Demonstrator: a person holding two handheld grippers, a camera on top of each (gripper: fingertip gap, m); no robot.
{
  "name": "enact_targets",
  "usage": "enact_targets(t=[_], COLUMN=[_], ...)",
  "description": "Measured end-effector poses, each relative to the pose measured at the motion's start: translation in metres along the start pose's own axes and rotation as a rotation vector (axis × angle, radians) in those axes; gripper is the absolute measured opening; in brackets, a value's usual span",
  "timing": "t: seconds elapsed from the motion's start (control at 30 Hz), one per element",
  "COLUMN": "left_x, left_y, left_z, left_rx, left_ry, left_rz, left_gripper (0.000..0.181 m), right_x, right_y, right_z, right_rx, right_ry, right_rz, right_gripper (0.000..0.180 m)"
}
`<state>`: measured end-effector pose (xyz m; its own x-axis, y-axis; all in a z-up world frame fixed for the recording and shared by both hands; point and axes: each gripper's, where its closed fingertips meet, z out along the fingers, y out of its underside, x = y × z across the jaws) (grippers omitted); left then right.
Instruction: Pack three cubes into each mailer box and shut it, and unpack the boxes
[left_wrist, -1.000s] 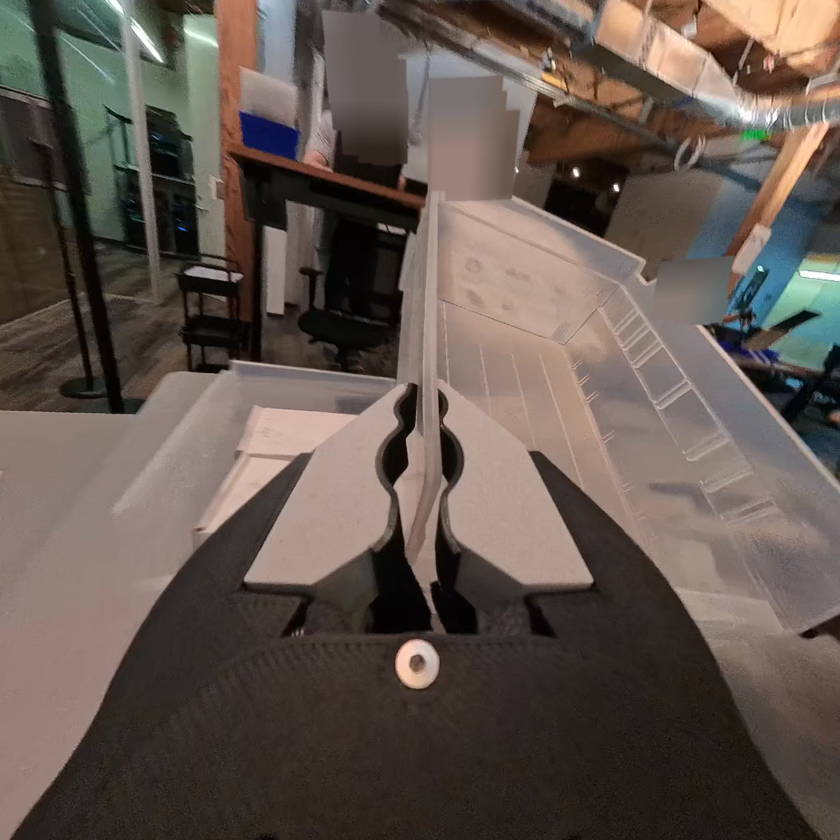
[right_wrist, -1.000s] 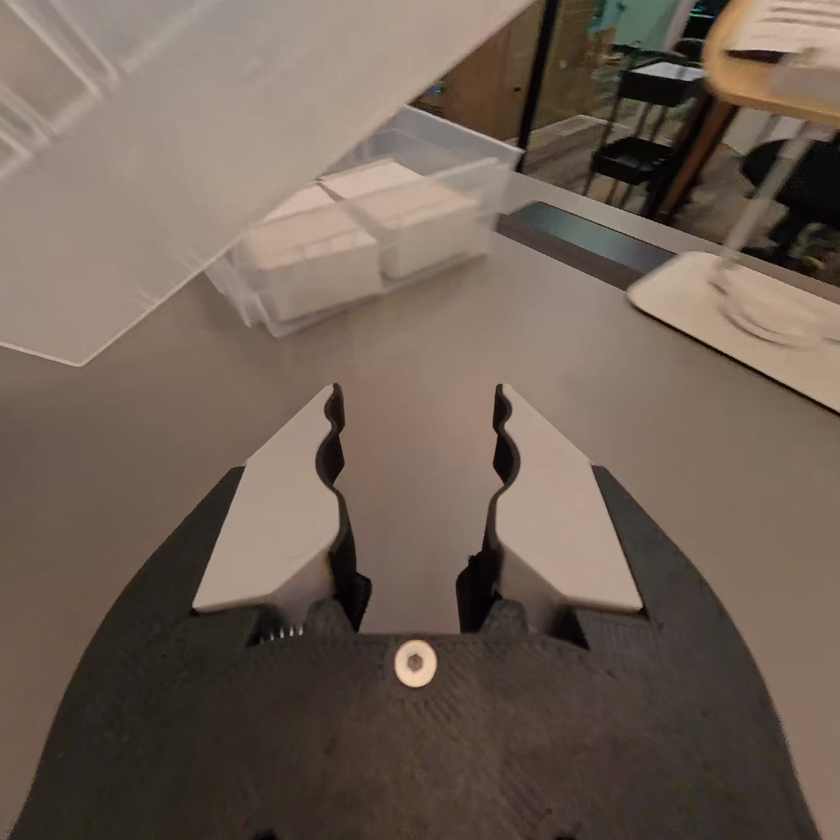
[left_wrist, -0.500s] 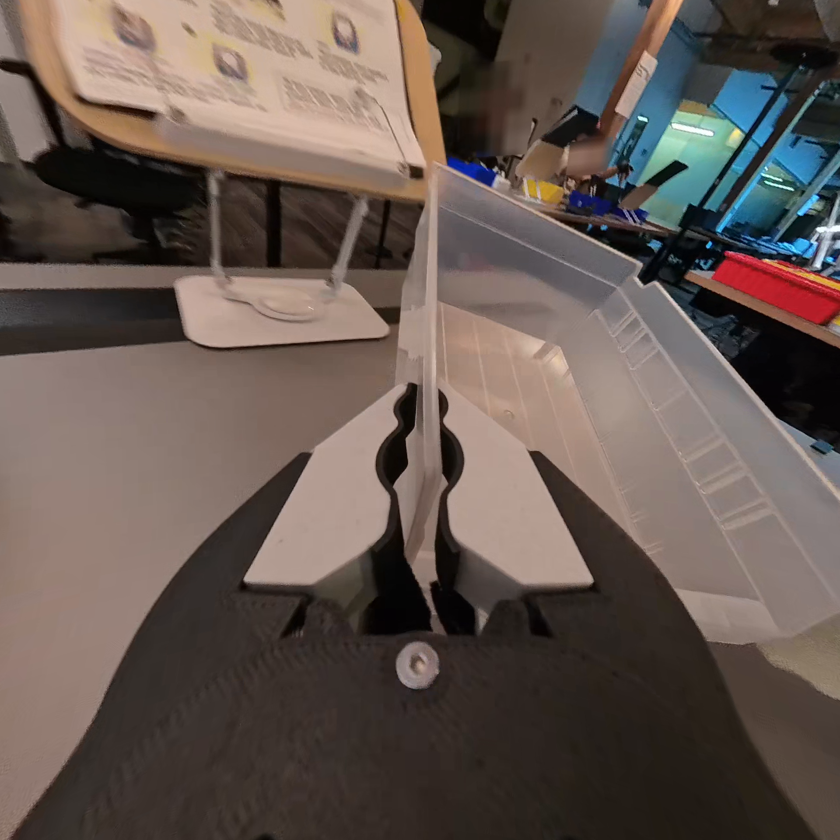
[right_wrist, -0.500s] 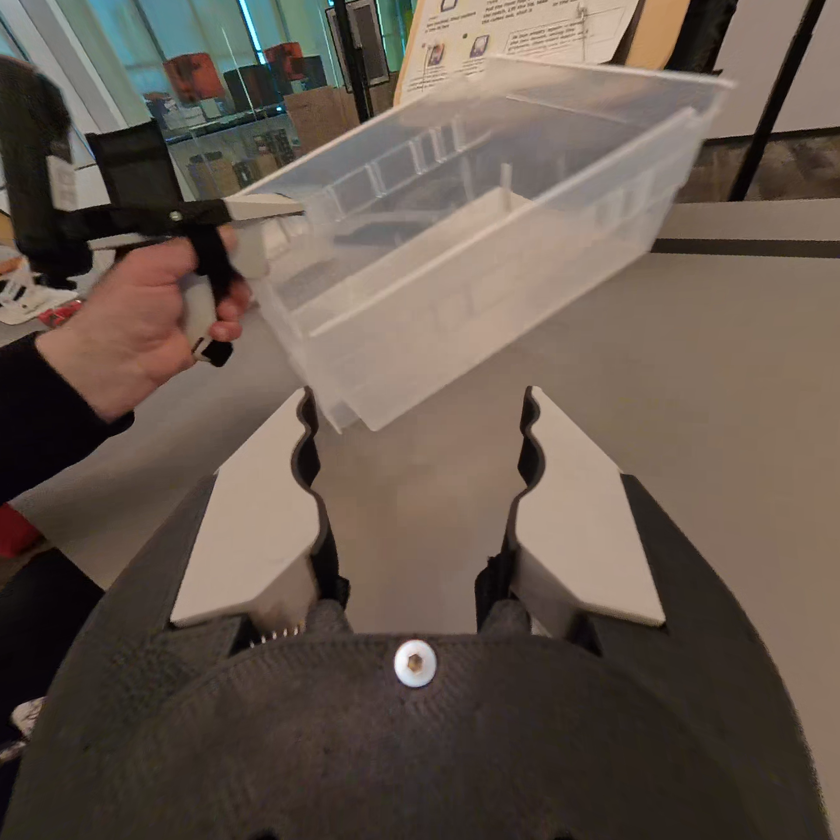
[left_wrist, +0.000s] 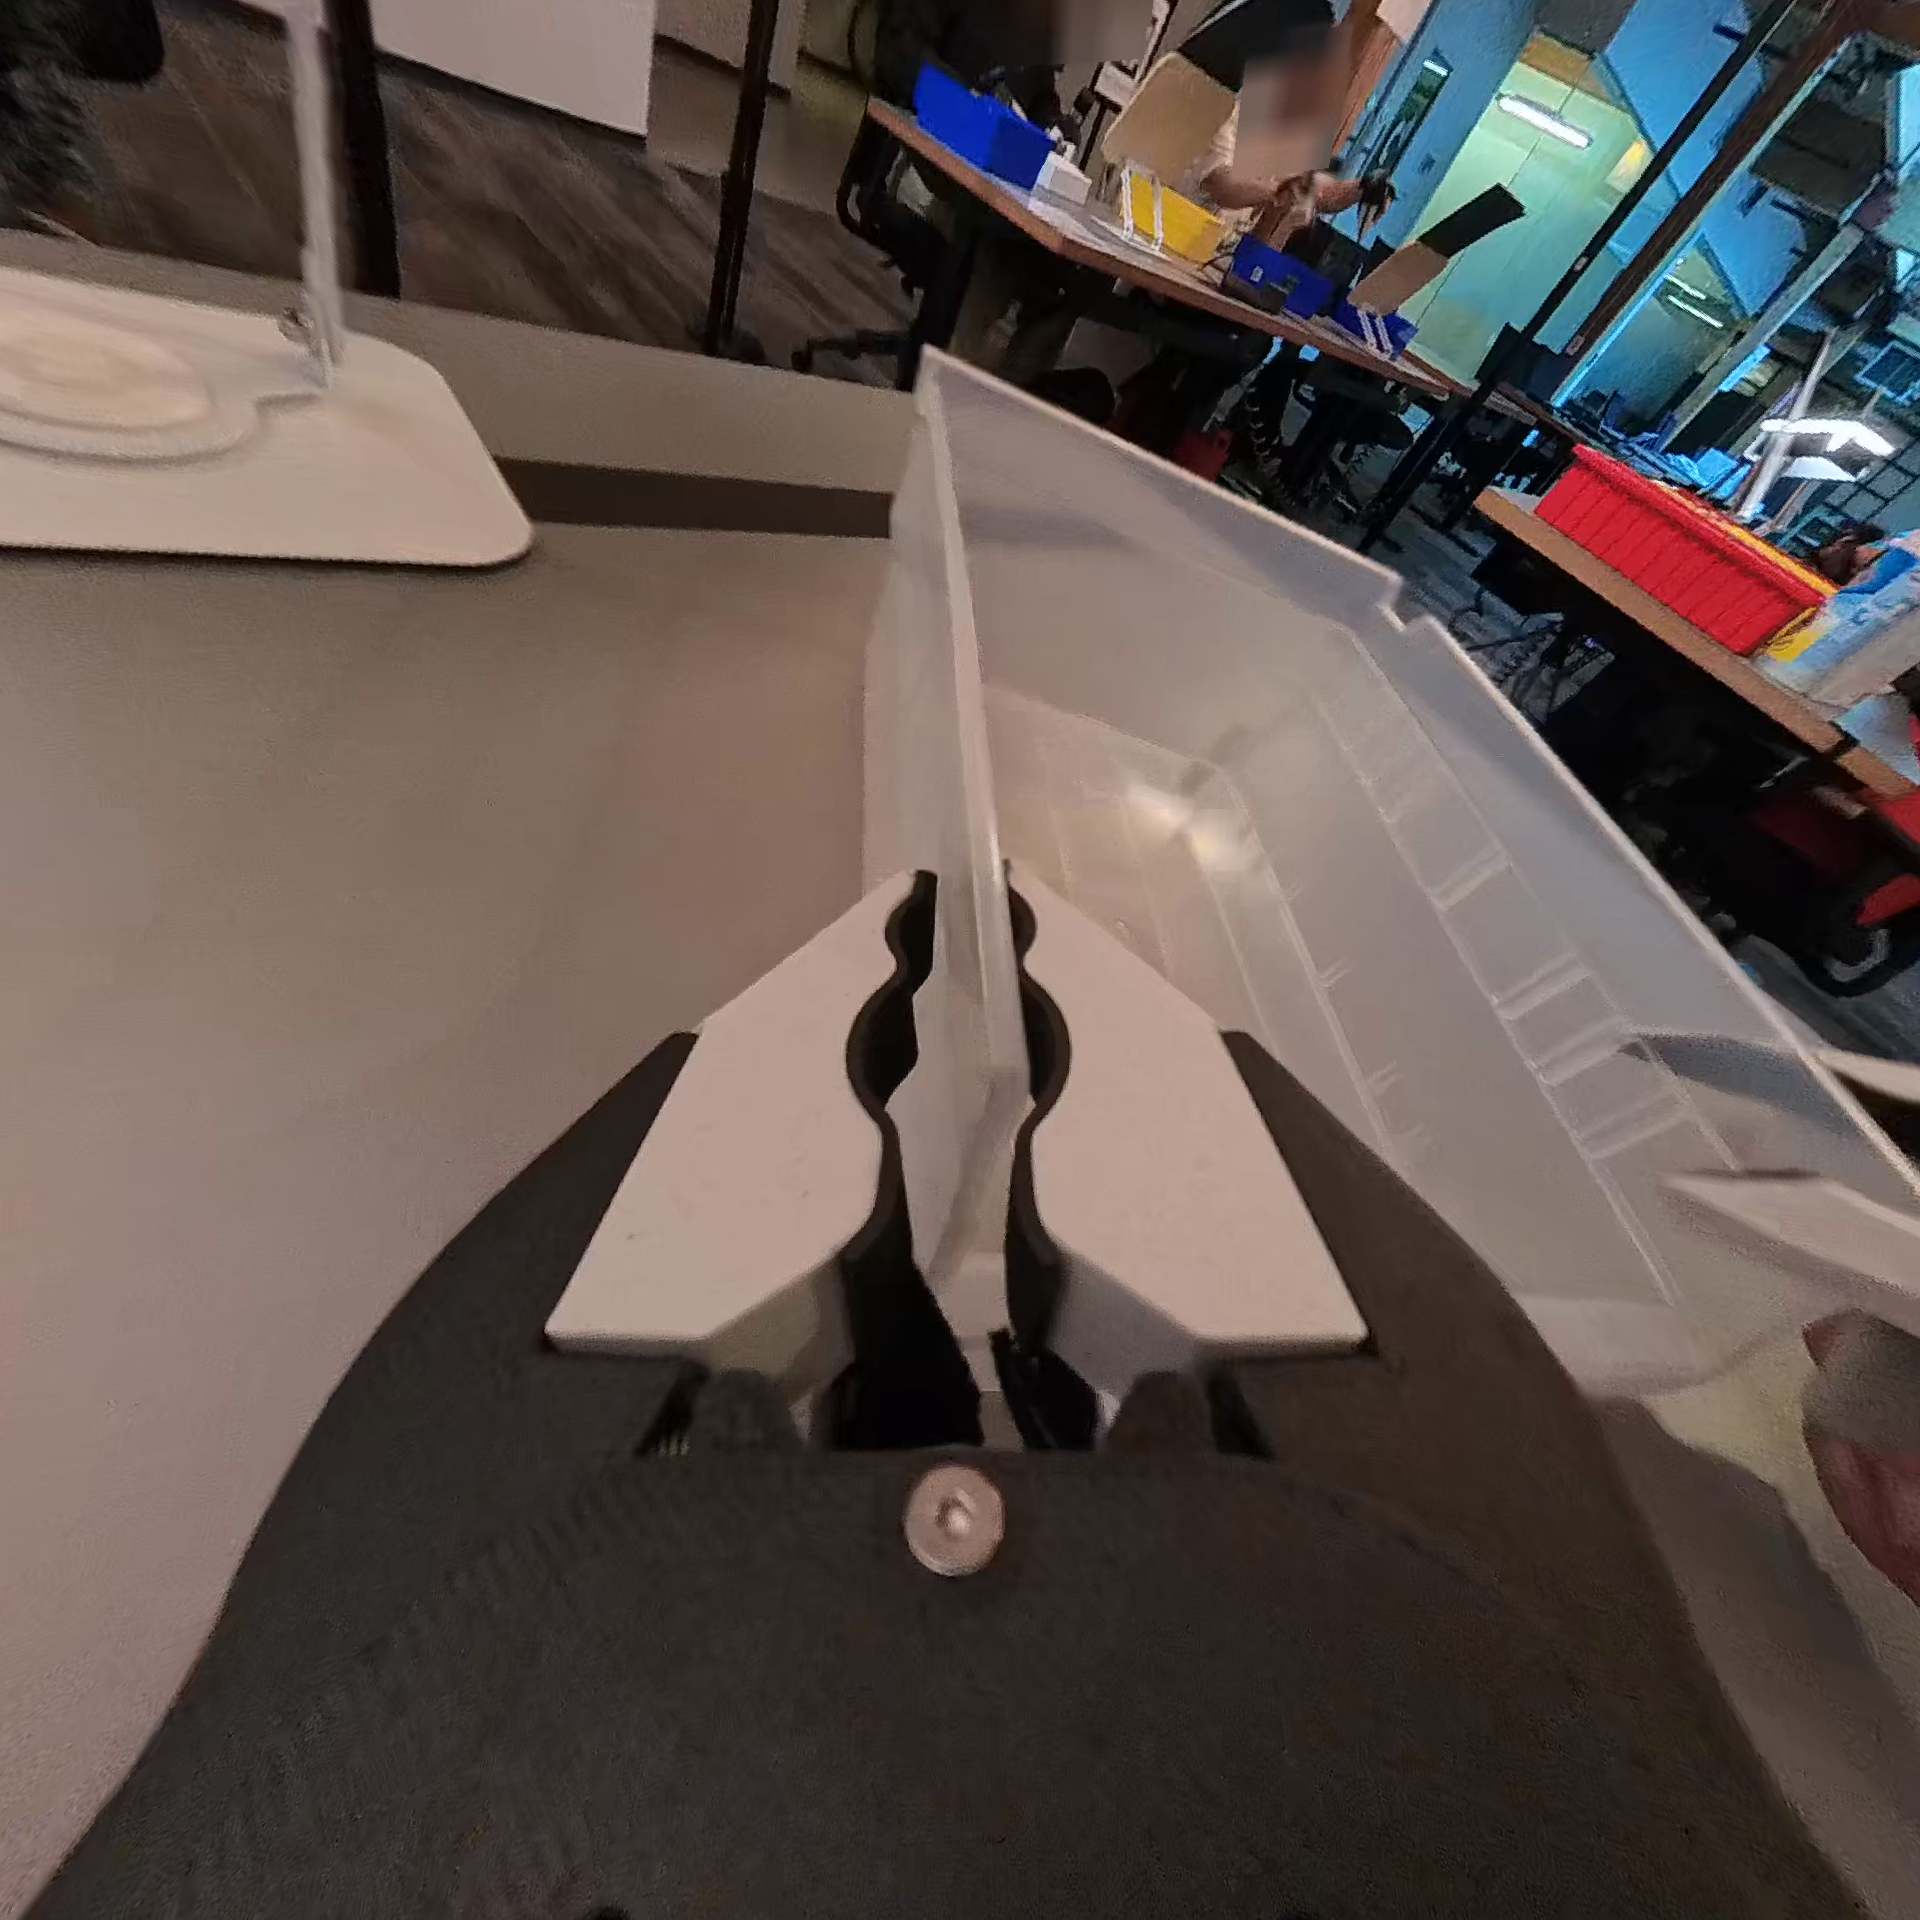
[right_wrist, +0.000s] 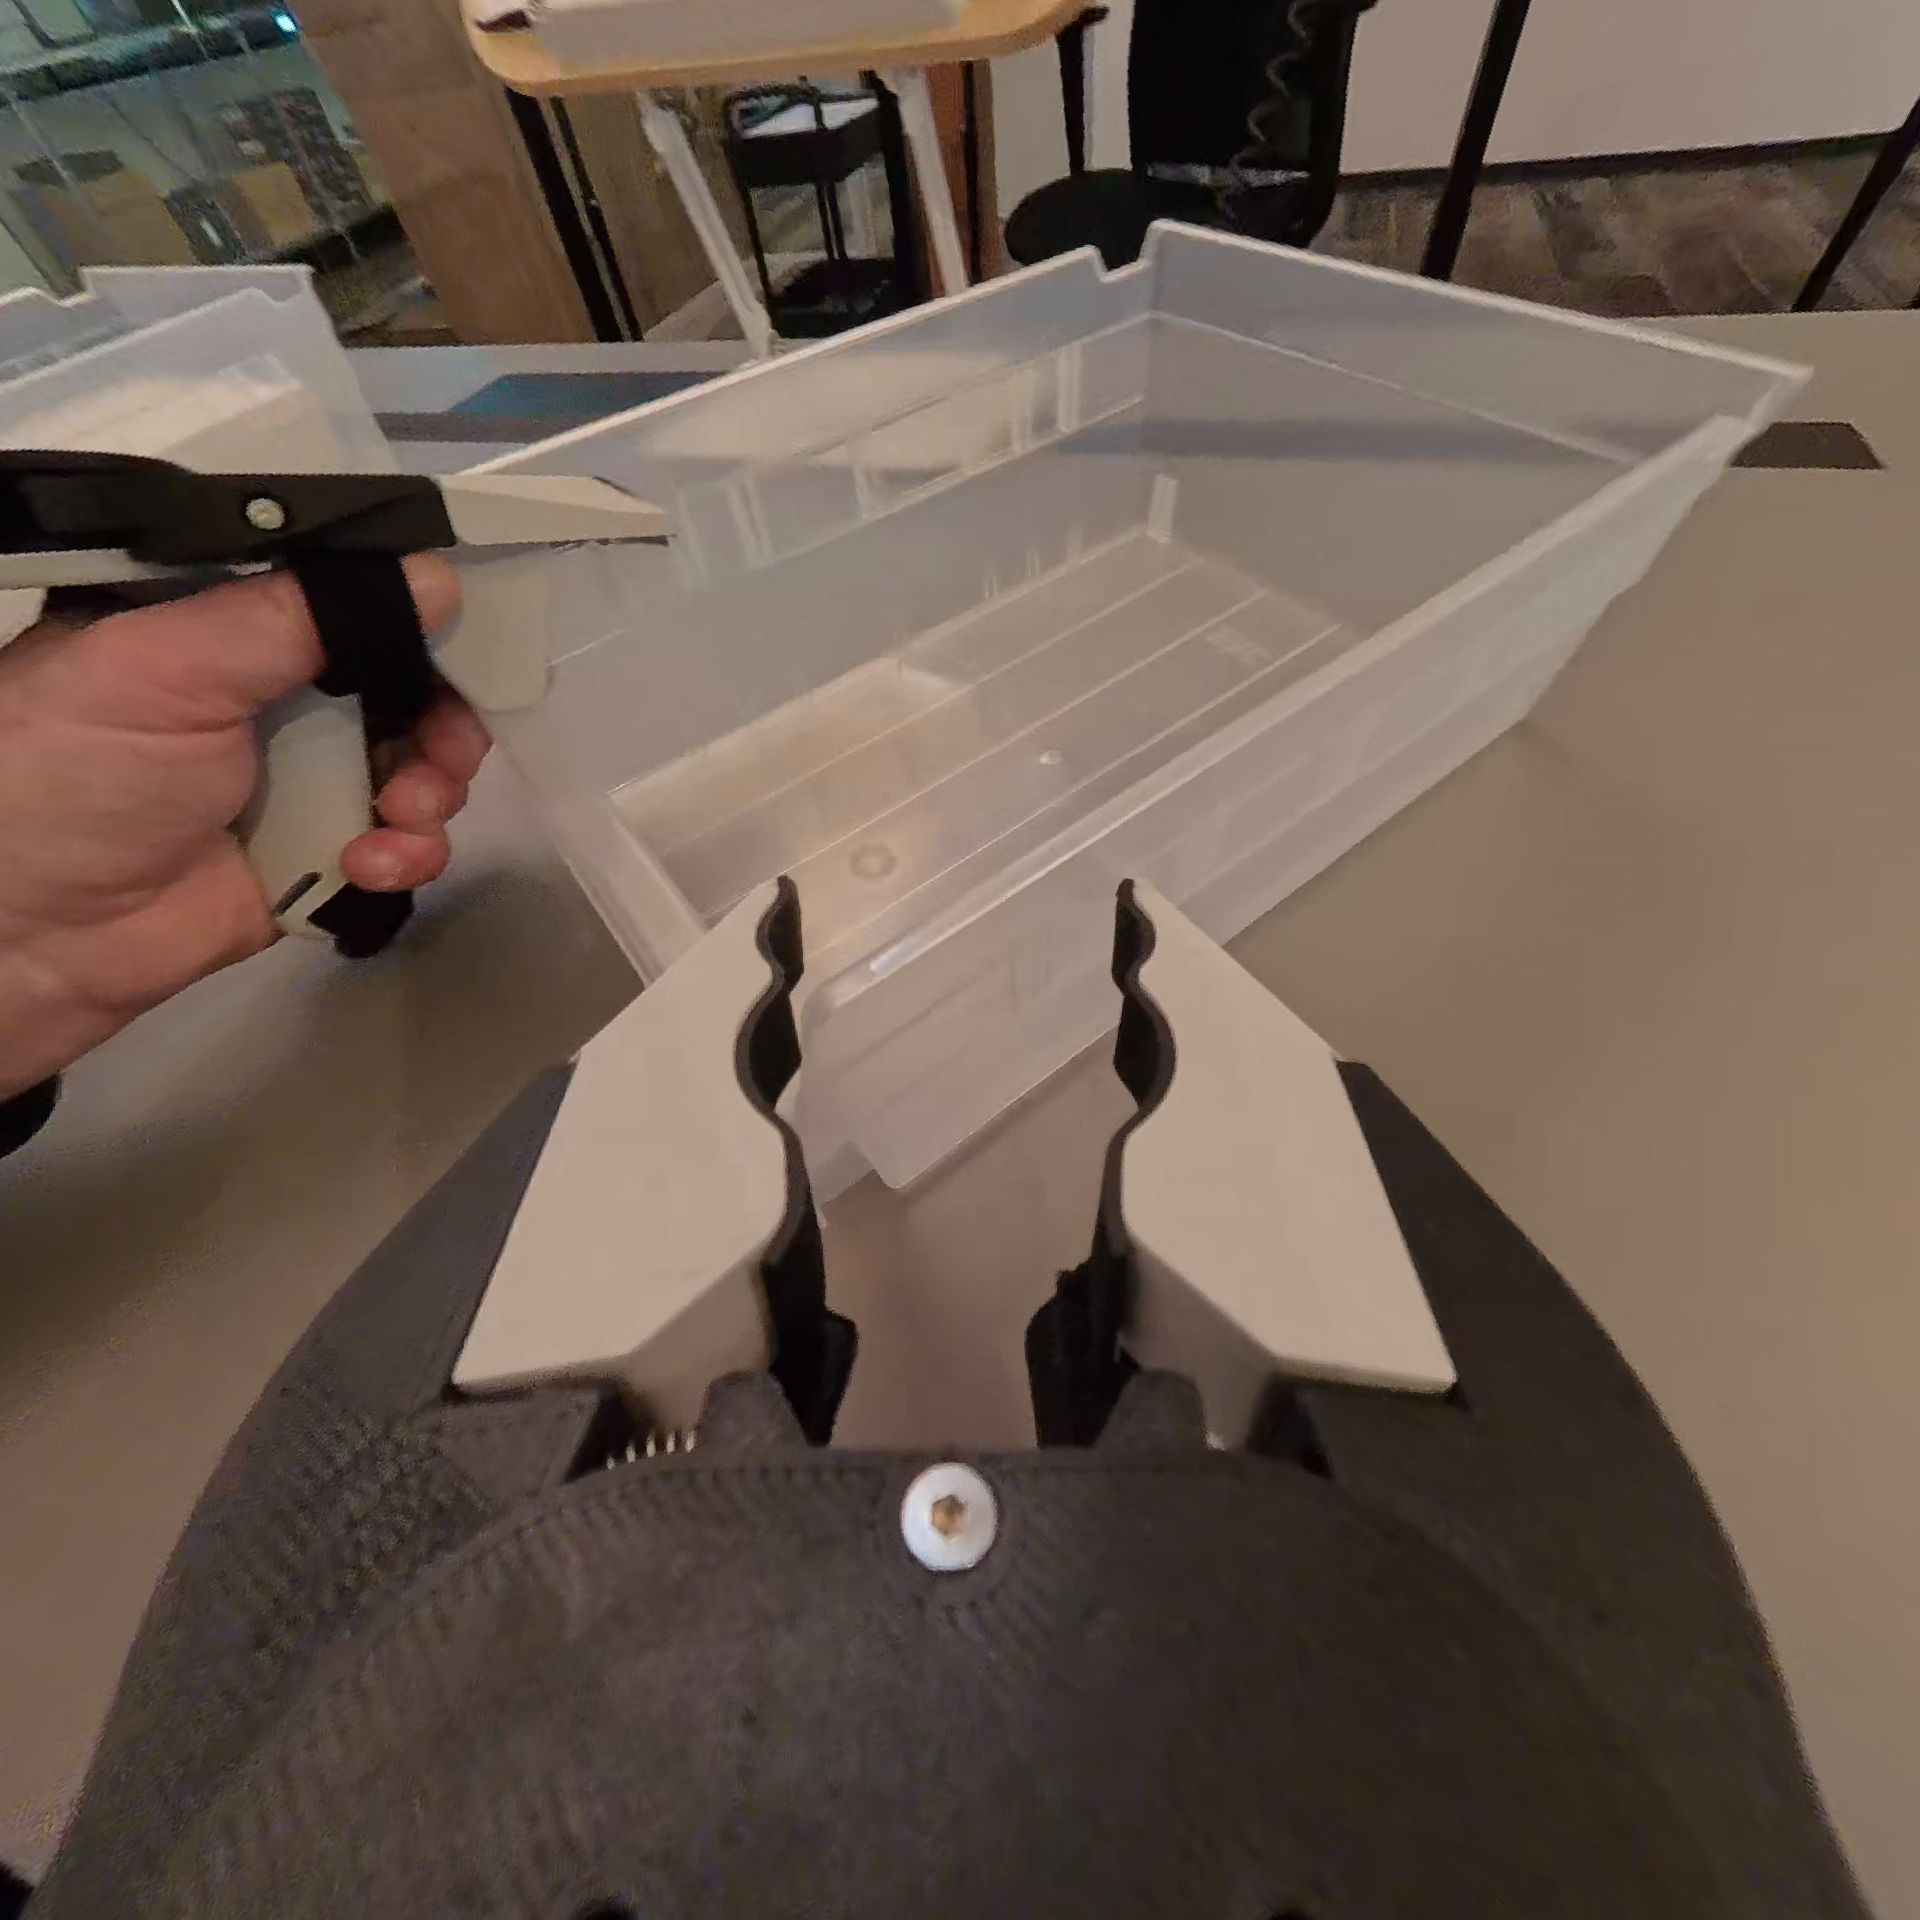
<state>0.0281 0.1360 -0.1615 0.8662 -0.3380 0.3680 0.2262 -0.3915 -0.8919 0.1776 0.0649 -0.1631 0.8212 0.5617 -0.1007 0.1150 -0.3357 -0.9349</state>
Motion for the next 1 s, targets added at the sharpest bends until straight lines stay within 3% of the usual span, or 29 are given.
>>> enact_targets(t=[0.23, 0.4, 0.73, 0.83, 0.93, 1.0], left_x=[0.054, 0.09, 0.131, 0.136, 0.133, 0.134], left_y=[0.016, 0.021, 0.019, 0.018, 0.013, -0.005], left_z=[0.025, 0.046, 0.104, 0.107, 0.092, 0.062], left_rx=[-0.044, -0.061, -0.032, -0.019, -0.01, 0.047], left_ry=[0.162, 0.217, 0.238, 0.274, 0.286, 0.316], left_rz=[0.038, 0.05, 0.016, 0.038, 0.096, 0.149], left_gripper=[0.036, 0.054, 0.06, 0.066, 0.082, 0.082], right_x=[0.084, 0.149, 0.242, 0.248, 0.251, 0.245], right_y=[-0.009, -0.02, -0.037, -0.038, -0.043, -0.053], right_z=[0.012, 0.026, 0.045, 0.045, 0.036, 0.022], right_rx=[-0.065, -0.069, -0.044, -0.049, -0.032, 0.022], right_ry=[0.153, 0.235, 0.296, 0.287, 0.308, 0.307], right_rz=[-0.069, -0.071, -0.021, -0.018, -0.028, -0.048], right_gripper=[0.05, 0.028, 0.004, 0.008, 0.041, 0.044])
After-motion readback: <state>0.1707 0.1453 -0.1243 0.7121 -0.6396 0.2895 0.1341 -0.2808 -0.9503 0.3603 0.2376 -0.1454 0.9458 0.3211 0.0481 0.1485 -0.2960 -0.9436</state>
